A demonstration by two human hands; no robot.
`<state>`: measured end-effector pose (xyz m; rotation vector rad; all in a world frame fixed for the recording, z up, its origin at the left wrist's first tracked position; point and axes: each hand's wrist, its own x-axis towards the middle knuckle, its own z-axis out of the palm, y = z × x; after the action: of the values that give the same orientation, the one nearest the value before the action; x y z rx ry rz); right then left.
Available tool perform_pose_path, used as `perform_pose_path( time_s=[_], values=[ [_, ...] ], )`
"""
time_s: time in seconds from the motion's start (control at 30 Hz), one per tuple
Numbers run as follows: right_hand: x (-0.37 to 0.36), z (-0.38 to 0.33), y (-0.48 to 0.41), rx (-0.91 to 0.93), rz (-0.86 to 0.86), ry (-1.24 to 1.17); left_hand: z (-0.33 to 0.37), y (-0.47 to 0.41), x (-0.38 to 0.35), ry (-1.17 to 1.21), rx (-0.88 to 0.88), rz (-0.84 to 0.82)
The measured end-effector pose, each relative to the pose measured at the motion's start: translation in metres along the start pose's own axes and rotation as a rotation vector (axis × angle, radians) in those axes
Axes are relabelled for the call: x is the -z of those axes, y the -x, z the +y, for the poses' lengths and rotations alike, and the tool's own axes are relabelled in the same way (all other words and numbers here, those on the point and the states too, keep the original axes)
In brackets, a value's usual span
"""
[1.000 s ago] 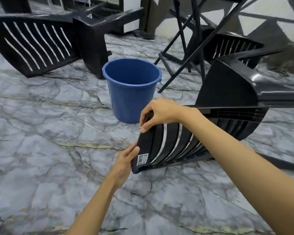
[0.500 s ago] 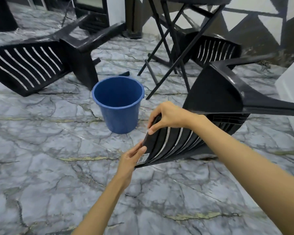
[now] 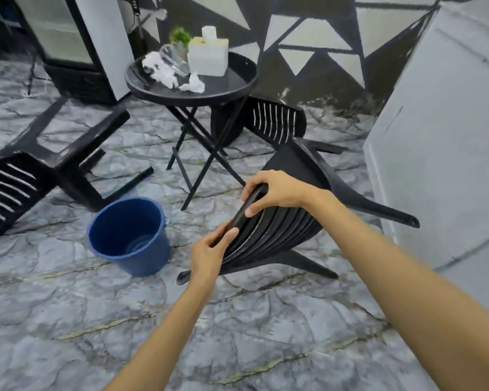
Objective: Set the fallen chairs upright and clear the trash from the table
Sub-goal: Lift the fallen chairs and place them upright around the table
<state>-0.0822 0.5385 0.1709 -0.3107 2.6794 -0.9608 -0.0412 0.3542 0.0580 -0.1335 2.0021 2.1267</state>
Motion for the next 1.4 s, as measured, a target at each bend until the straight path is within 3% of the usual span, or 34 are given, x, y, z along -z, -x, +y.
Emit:
perform_pose_path(
  time_s=[0.2,0.4,0.67,0.77,0.93,1.17,1.4],
  values=[
    [0.087,0.053,0.046,0.078,0.118,-0.173,0.062,0.007,-0.096,-0.044,0.023,-0.014],
    [0.153,0.093,0.068,0.086,0.054,-0.236,0.102,0.006,-0.162,-0.108,0.008,-0.077],
    [0.237,0.157,0.095,0.021,0.07,-0.34,0.128,-0.009,-0.19,-0.297,-0.069,-0.497],
    [0.271,0.181,0.115,-0.035,0.082,-0.423,0.131,-0.01,-0.198,-0.311,-0.056,-0.548],
    [0.299,0.199,0.121,-0.05,-0.032,-0.431,0.142,-0.02,-0.221,-0.402,-0.055,-0.523],
    [0.297,0.215,0.112,0.084,-0.004,-0.397,0.123,-0.018,-0.212,-0.449,-0.001,-0.301],
    [0.295,0.224,0.103,0.218,-0.019,-0.385,0.1,-0.007,-0.208,-0.308,0.02,-0.034]
  ],
)
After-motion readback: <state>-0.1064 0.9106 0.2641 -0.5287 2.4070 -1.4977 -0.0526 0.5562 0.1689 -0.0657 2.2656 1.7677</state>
